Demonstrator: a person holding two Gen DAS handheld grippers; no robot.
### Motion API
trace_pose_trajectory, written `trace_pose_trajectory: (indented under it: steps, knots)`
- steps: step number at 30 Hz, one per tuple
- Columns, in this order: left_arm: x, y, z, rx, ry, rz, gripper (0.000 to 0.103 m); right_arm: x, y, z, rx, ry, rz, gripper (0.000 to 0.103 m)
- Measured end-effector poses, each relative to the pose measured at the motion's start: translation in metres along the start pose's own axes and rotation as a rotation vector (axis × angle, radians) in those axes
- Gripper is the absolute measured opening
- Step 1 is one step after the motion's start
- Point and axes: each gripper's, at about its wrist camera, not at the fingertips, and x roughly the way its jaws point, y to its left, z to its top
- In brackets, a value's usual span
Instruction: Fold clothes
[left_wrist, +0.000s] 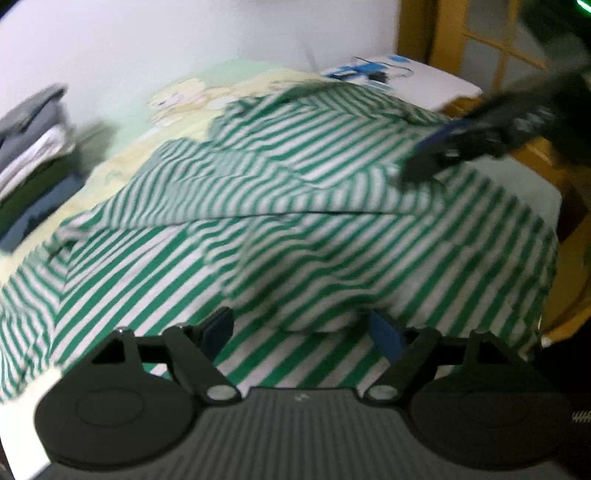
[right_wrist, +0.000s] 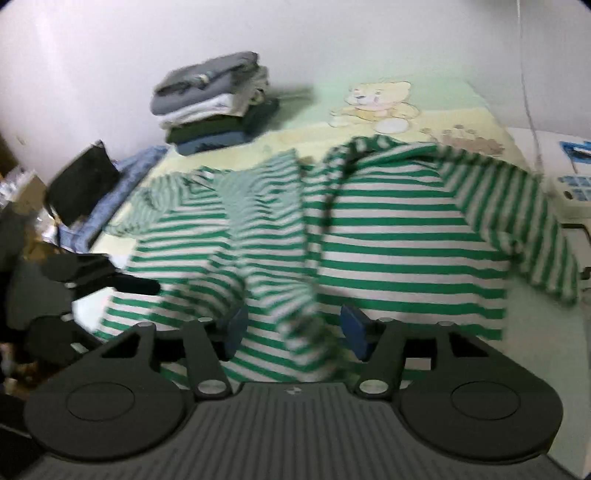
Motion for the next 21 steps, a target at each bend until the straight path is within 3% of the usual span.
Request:
trace_pose_trajectory:
  steps: [5,7,9,13,17,21]
  knots:
    - [0.015,-0.025,-0.002,0.114,0.041,0.064,0.082,0.023,-0.018,-0.017,0.109,0.083,0.057,0.06]
    - [0.017,-0.03,-0.001,0.138,0.036,0.103,0.078,0.025,-0.017,-0.02,0.122,0.074,0.064,0.054]
    - [0.02,-0.033,0.002,0.15,0.023,0.134,0.068,0.023,-0.019,-0.021,0.138,0.066,0.078,0.021]
    - [0.021,-0.032,0.01,0.164,0.013,0.186,0.014,0.016,-0.023,-0.012,0.144,0.047,0.096,0.01]
    - [-0.008,-0.03,0.013,0.21,-0.031,0.275,0.012,-0.003,-0.024,0.0,0.134,0.005,0.16,0.005]
    - [-0.024,-0.026,0.011,0.23,0.019,0.261,0.012,-0.02,-0.023,0.008,0.098,-0.014,0.147,0.004]
